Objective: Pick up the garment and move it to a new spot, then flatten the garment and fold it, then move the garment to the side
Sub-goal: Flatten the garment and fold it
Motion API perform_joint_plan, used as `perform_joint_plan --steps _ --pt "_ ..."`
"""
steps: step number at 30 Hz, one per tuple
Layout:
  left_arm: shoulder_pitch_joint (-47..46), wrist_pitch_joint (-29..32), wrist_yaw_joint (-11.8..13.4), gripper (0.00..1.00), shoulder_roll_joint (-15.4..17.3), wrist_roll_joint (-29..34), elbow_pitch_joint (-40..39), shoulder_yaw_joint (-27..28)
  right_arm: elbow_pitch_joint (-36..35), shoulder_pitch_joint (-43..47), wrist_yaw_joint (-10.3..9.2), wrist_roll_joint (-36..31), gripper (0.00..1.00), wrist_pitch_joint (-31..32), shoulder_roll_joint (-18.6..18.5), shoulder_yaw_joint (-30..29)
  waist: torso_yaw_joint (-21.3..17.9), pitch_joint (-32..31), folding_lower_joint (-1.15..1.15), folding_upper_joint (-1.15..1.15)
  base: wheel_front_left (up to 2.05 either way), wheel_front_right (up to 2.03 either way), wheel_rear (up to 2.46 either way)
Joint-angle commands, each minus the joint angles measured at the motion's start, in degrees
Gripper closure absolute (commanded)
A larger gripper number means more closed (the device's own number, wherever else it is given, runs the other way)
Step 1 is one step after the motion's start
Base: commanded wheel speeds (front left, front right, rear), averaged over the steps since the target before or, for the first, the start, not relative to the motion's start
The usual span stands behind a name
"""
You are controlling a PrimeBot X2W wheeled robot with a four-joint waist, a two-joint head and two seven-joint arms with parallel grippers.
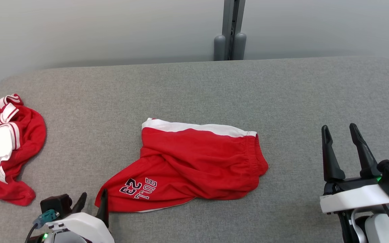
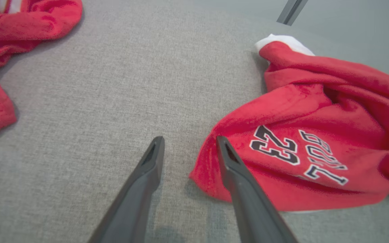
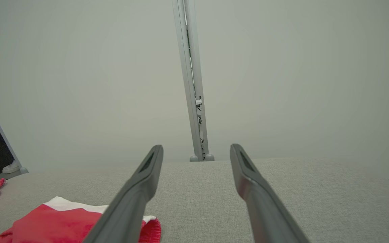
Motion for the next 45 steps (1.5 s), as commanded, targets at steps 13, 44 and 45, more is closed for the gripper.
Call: perform_joint_plan --steps 13,44,45 --pt "1.52 -14.06 0.24 0.00 0.45 2.92 -9.47 0.62 1.17 1.40 0.03 0.58 0.00 -0.03 -0.80 0.87 0.03 -1.79 0.00 0.00 0.00 0.00 0.00" --pt "1.72 -17.60 -4.53 0.00 -4.21 8.88 -13.95 1.63 22.70 -7.01 0.02 15.11 0.00 15.54 -6.26 21.19 8.69 -1.72 0.00 0.00 0.00 0.00 0.00" --pt "1.77 -17.60 -4.55 0.00 -4.31 8.91 -13.93 1.68 23.09 -7.48 0.02 15.49 0.00 15.71 -6.23 21.32 9.11 -1.63 0.00 0.00 0.00 0.00 0.00"
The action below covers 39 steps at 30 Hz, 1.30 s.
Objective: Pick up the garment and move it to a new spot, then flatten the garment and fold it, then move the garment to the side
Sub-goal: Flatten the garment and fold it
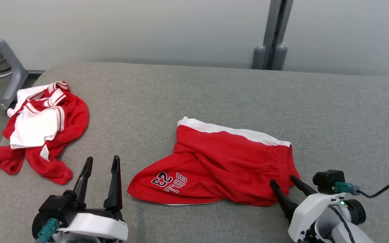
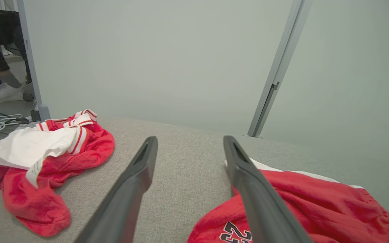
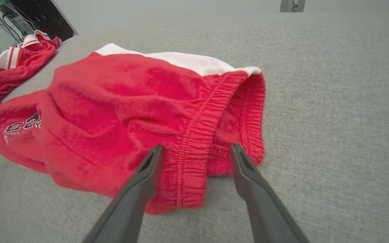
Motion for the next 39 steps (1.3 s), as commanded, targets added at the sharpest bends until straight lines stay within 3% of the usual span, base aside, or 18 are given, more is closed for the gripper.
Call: perform_joint_plan --steps 1,2,3,4,12,16,20,27,28,29,30,31,32,39 --pt "-0.62 -0.28 -0.27 0.00 -0.07 0.42 0.04 0.25 0.14 -1.12 0.01 0.77 0.03 -0.22 0.03 0.27 1.18 0.18 0.00 0.00 0.00 0.00 0.00" --pt "-0.58 -0.28 -0.40 0.00 -0.15 0.45 0.08 0.33 -0.02 -1.26 0.01 1.17 0.53 -0.82 -0.09 0.28 1.50 0.27 0.00 0.00 0.00 0.00 0.00" --pt "-0.58 -0.28 -0.56 0.00 -0.20 0.48 0.14 0.44 -0.21 -1.34 0.01 1.32 0.81 -1.40 -0.35 0.28 1.77 0.37 0.00 0.00 0.00 0.00 0.00" --pt "-0.64 -0.28 -0.72 0.00 -0.29 0.55 0.20 0.47 -0.50 -1.34 0.01 1.58 1.00 -2.10 -0.53 0.30 1.98 0.45 0.00 0.00 0.00 0.00 0.00" --pt "-1.73 -0.28 -1.52 0.00 -0.74 0.43 0.67 0.14 -3.89 -4.16 0.01 4.01 1.00 -5.61 -2.17 -0.69 3.63 2.46 0.00 0.00 0.00 0.00 0.00" --pt "-3.24 -0.28 -2.27 0.00 -0.92 0.20 0.48 -0.29 -4.82 -9.30 0.01 6.30 1.00 -4.37 -3.54 -0.27 5.01 5.64 0.00 0.00 0.00 0.00 0.00" --pt "-4.72 -0.28 -2.63 0.00 -1.09 0.03 0.23 -0.82 -3.43 -14.81 0.01 9.59 1.00 -1.98 -4.75 0.14 6.60 8.51 0.00 0.00 0.00 0.00 0.00" --pt "-7.87 -0.29 -2.74 0.00 -1.17 -2.37 -0.05 -3.70 5.44 -27.24 0.01 16.17 1.00 4.35 -8.39 2.05 10.47 13.87 0.00 0.00 0.00 0.00 0.00" --pt "-8.20 -0.28 -2.52 0.00 -1.16 -2.83 -0.03 -4.13 6.83 -28.61 0.01 16.88 0.97 5.03 -8.67 2.54 10.89 14.24 0.00 0.00 0.00 0.00 0.00" --pt "-8.52 -0.29 -2.31 0.00 -1.16 -3.08 -0.01 -4.50 8.25 -29.65 0.02 17.41 0.79 5.69 -8.85 3.16 11.22 14.46 0.00 0.00 0.00 0.00 0.00" --pt "-8.68 -0.29 -2.15 0.00 -1.15 -3.34 0.09 -4.74 9.49 -30.57 0.02 18.04 0.55 6.13 -8.88 3.91 11.40 14.52 0.00 0.00 0.00 0.00 0.00" --pt "-8.73 -0.28 -1.96 0.00 -1.17 -3.41 0.21 -4.98 10.47 -31.39 0.02 18.49 0.10 6.15 -8.95 4.52 11.50 14.47 0.00 0.00 0.00 0.00 0.00" --pt "-8.75 -0.28 -1.79 0.00 -1.18 -3.54 0.39 -5.11 11.22 -32.06 0.02 18.86 0.00 5.47 -8.98 5.11 11.48 14.29 0.00 0.00 0.00 0.00 0.00" --pt "-7.39 -0.28 -1.47 0.00 -1.18 -2.49 1.06 -4.62 10.45 -30.80 0.01 21.73 0.00 -2.40 -10.17 9.41 8.61 10.57 0.00 0.00 0.00 0.00 0.00"
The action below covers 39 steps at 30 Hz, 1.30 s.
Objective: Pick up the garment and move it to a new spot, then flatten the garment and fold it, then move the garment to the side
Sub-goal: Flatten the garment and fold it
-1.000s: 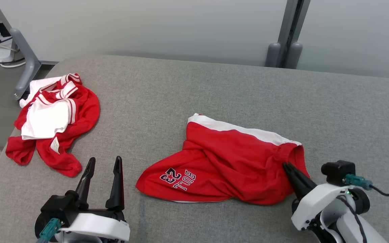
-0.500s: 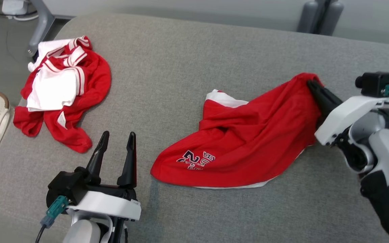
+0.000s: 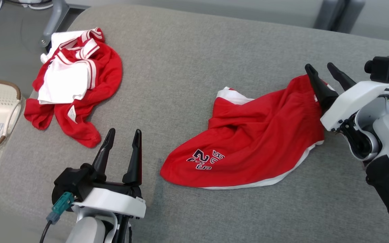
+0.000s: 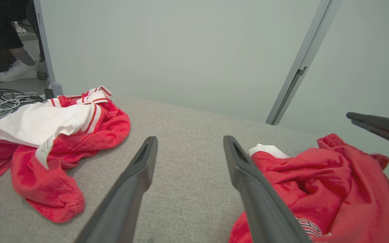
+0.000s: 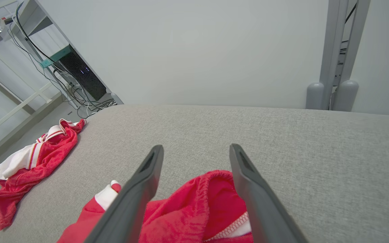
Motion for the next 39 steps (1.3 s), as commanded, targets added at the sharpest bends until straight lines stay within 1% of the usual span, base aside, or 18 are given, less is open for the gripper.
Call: perform_joint_plan --steps 1,5,8,12,17,20,24,28,32,34,35,36,39 --pt "0.80 -0.27 0.14 0.00 0.16 0.58 0.25 0.34 -1.18 1.89 0.02 0.81 0.00 -2.11 -1.18 1.05 -2.25 -2.30 0.00 0.00 0.00 0.00 0.00" --pt "1.46 -0.22 -0.32 0.00 0.17 1.28 0.79 0.60 -3.86 5.21 0.01 1.65 0.00 -6.74 -4.23 2.39 -4.49 -4.70 0.00 0.00 0.00 0.00 0.00" --pt "2.40 -0.17 -0.29 0.00 0.18 1.62 1.15 0.83 -5.57 9.03 0.02 1.56 0.00 -10.29 -5.69 2.44 -5.64 -6.20 0.00 0.00 0.00 0.00 0.00" --pt "2.98 -0.16 -0.48 0.00 0.17 2.03 1.31 0.92 -8.02 14.51 0.01 1.45 0.00 -11.73 -6.78 3.66 -6.38 -7.19 0.00 0.00 0.00 0.00 0.00" --pt "2.71 -0.16 -0.88 0.00 0.18 2.14 1.53 0.74 -9.94 18.24 0.01 1.95 0.00 -8.07 -6.78 7.83 -6.01 -6.84 0.00 0.00 0.00 0.00 0.00" --pt "2.14 -0.16 -0.85 0.00 0.17 1.90 1.69 0.64 -9.76 18.22 0.01 1.45 0.00 -6.08 -6.87 10.08 -5.06 -6.36 0.00 0.00 0.00 0.00 0.00" --pt "1.80 -0.16 -0.81 0.00 0.19 1.48 1.81 0.38 -9.24 17.19 0.01 1.56 0.00 -4.97 -6.74 11.44 -3.90 -5.79 0.00 0.00 0.00 0.00 0.00" --pt "1.39 -0.16 -0.62 0.00 0.16 0.92 2.25 0.12 -7.49 15.77 0.01 1.28 0.00 -3.38 -7.09 13.34 -2.45 -5.37 0.00 0.00 0.00 0.00 0.00" --pt "1.32 -0.16 -0.39 0.00 0.16 0.57 2.44 0.17 -4.58 14.85 0.01 1.63 0.01 -1.69 -6.49 14.30 -1.56 -5.43 0.00 0.00 0.00 0.00 0.00" --pt "1.41 -0.16 -0.31 0.00 0.16 0.48 2.56 0.21 -3.63 14.56 0.01 2.00 0.58 -1.03 -6.23 14.76 -1.39 -5.52 0.00 0.00 0.00 0.00 0.00" --pt "1.48 -0.16 -0.28 0.00 0.17 0.44 2.61 0.26 -3.35 14.55 0.01 2.29 0.80 -0.89 -6.12 14.98 -1.39 -5.58 0.00 0.00 0.00 0.00 0.00" --pt "1.60 -0.16 -0.25 0.00 0.17 0.43 2.64 0.35 -3.25 14.57 0.01 2.59 1.00 -0.79 -6.15 15.23 -1.48 -5.69 0.00 0.00 0.00 0.00 0.00" --pt "2.17 -0.16 -0.04 0.00 0.16 0.66 2.59 0.63 -3.76 14.82 0.01 3.52 1.00 -0.83 -6.70 15.33 -2.30 -6.26 0.00 0.00 0.00 0.00 0.00"
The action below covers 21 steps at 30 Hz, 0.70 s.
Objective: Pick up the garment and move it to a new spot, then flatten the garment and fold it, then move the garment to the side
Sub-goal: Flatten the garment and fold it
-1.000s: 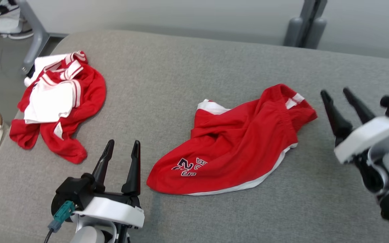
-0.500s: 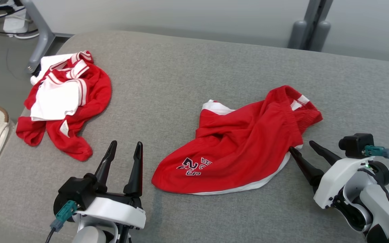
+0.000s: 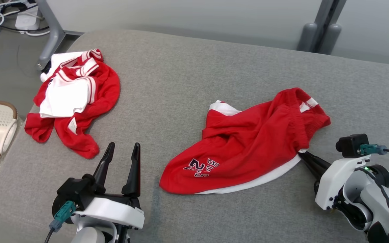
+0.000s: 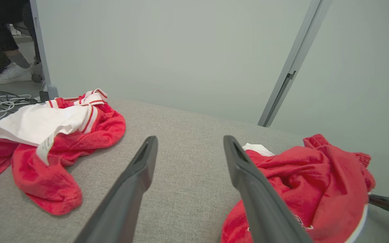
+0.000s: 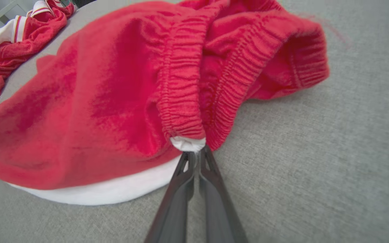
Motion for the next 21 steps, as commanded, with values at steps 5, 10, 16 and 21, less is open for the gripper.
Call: perform_joint_plan --steps 5,10,16,21 --pt "0.86 -0.03 0.01 0.00 0.17 0.65 0.02 0.72 -4.61 1.54 0.01 3.75 1.00 1.26 -2.39 -0.35 -3.29 -1.61 0.00 0.00 0.00 0.00 0.00" --pt "1.61 -0.02 -0.27 0.00 0.18 1.39 0.56 1.46 -13.58 5.16 0.01 8.40 1.00 6.78 -7.28 -1.40 -7.45 -3.11 0.00 0.00 0.00 0.00 0.00" --pt "2.37 -0.02 -0.28 0.00 0.20 1.95 0.91 2.97 -20.53 10.95 0.02 9.98 1.00 12.48 -11.33 -4.31 -10.84 -3.83 0.00 0.00 0.00 0.00 0.00" --pt "2.47 -0.03 -0.62 0.00 0.20 2.43 1.23 3.89 -24.29 16.96 0.01 10.91 1.00 17.49 -11.65 -8.01 -13.19 -4.20 0.00 0.00 0.00 0.00 0.00"
